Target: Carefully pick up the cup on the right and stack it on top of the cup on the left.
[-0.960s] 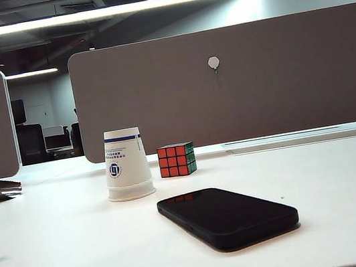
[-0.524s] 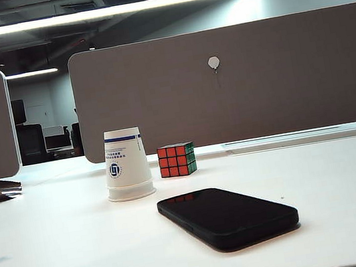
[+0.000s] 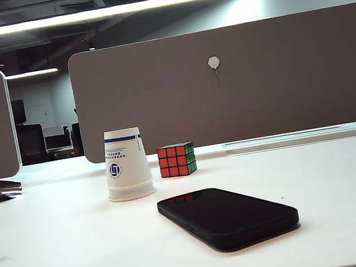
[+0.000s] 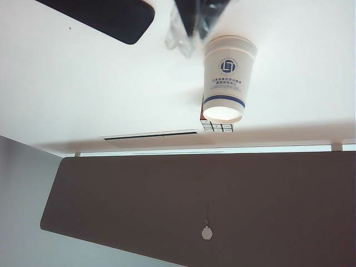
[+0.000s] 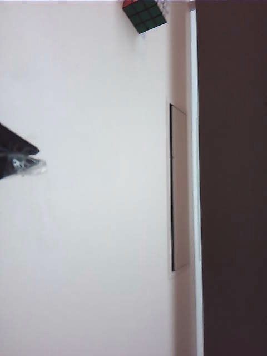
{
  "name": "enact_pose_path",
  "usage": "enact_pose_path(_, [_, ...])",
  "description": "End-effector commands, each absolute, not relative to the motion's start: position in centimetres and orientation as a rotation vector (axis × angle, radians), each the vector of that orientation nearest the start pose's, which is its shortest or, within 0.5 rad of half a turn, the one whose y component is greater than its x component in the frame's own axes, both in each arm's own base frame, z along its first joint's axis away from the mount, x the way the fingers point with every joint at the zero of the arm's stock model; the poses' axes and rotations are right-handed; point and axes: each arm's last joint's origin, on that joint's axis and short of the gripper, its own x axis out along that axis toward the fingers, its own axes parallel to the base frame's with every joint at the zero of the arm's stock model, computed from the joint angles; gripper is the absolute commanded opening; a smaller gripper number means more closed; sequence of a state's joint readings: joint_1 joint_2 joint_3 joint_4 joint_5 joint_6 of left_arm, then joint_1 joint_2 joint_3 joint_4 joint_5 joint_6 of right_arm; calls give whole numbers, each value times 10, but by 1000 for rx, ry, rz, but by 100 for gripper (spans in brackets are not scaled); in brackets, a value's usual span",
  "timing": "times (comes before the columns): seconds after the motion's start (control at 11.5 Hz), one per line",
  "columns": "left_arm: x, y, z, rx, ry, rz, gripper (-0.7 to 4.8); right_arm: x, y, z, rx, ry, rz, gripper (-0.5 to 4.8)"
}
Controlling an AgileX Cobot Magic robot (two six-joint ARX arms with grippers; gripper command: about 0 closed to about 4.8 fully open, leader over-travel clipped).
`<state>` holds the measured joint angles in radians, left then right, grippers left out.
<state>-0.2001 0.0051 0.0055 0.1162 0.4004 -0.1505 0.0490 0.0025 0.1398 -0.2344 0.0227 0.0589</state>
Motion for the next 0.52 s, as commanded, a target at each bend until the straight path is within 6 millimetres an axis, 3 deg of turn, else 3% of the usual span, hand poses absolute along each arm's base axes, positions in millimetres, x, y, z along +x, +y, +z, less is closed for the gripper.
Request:
enact_pose_path(0.09, [90, -30, 178, -132, -86, -612, -5, 91, 4, 176, 57, 91, 28, -1])
enact_pose_path(0.52, [90, -30, 178, -132, -86, -612, -5, 97, 6, 164, 60, 17, 96, -1])
